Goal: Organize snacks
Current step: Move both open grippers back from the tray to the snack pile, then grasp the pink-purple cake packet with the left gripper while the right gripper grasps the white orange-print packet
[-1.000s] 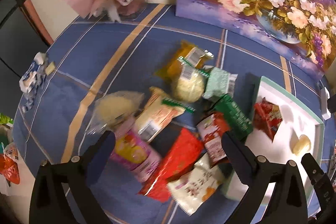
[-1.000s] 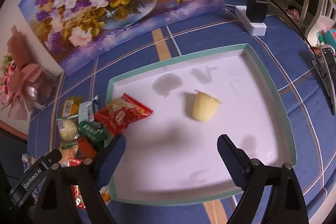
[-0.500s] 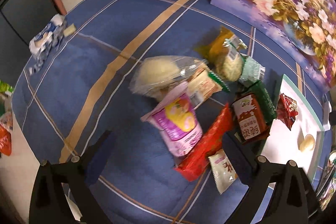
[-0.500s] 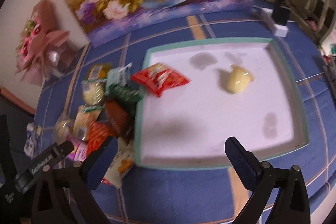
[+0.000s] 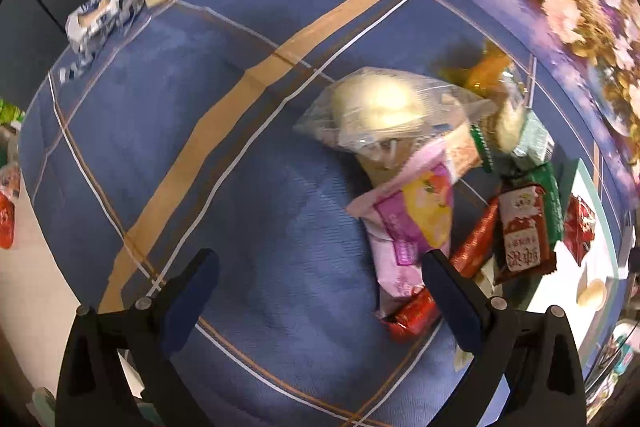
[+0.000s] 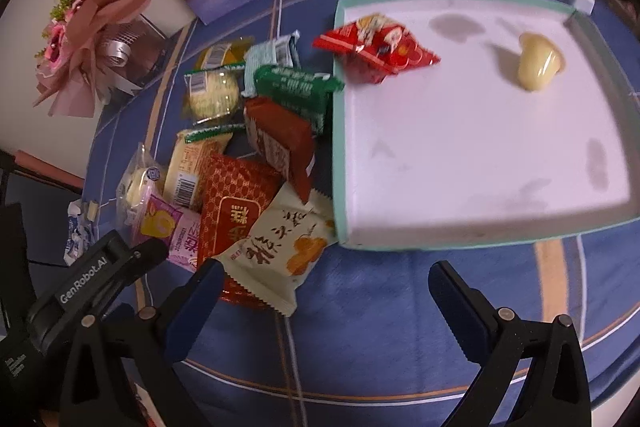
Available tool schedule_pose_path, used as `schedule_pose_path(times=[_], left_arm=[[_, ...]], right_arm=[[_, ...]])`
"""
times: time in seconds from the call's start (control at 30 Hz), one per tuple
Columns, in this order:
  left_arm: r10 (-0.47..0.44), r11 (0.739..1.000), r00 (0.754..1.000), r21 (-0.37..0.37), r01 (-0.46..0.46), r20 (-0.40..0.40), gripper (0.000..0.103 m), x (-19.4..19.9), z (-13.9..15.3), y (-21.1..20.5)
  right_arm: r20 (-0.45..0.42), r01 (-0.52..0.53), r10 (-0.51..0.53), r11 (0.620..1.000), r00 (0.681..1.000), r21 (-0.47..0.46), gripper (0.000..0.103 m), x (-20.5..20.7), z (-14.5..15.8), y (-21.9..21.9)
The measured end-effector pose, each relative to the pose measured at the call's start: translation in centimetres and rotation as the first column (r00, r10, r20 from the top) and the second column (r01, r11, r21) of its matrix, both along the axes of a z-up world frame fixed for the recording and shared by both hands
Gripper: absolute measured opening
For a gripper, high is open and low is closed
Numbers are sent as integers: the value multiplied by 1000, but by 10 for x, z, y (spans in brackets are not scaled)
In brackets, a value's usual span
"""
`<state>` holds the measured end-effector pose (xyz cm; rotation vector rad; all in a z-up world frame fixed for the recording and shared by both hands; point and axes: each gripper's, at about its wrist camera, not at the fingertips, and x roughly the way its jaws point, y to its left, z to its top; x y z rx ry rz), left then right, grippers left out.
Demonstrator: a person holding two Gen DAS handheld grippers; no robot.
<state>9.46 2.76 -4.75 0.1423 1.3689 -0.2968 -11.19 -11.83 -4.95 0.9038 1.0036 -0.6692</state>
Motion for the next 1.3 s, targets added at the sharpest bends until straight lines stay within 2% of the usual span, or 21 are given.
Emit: schedule_pose_path(times=[0.13,0.33,0.7,0.93,1.07,1.23,1.3], left_arm=[[2,999,1000,-32,-2,-17,101,8,-2,0],[-59,997,998,-51,57,-29,101,12,-7,-18],[-75,997,995,-14,74,-61,101,24,-32,-40],[-70,997,995,35,72,-72,99,25,-47,-46],[-81,997,992,12,82,-93,77,24,-47,-50],[-102,995,991,17,103,-86,60,21,-47,-56],[-113,993,991,29,116,-76,57,13,-46,-58]], right_arm=[[-14,36,-36,999,999,23,103,6,-10,0],[-46,89,-87,995,995,34,103,15,-22,-5],[-103,126,-122,991,987,36,103,31,-44,-12],[-163,100,-104,995,981,-31,103,51,-48,-8],[-178,82,-89,996,980,-46,103,57,-49,-5],[-185,65,-75,996,980,-59,103,61,-51,1],[-189,53,-64,997,980,-63,101,64,-52,1]])
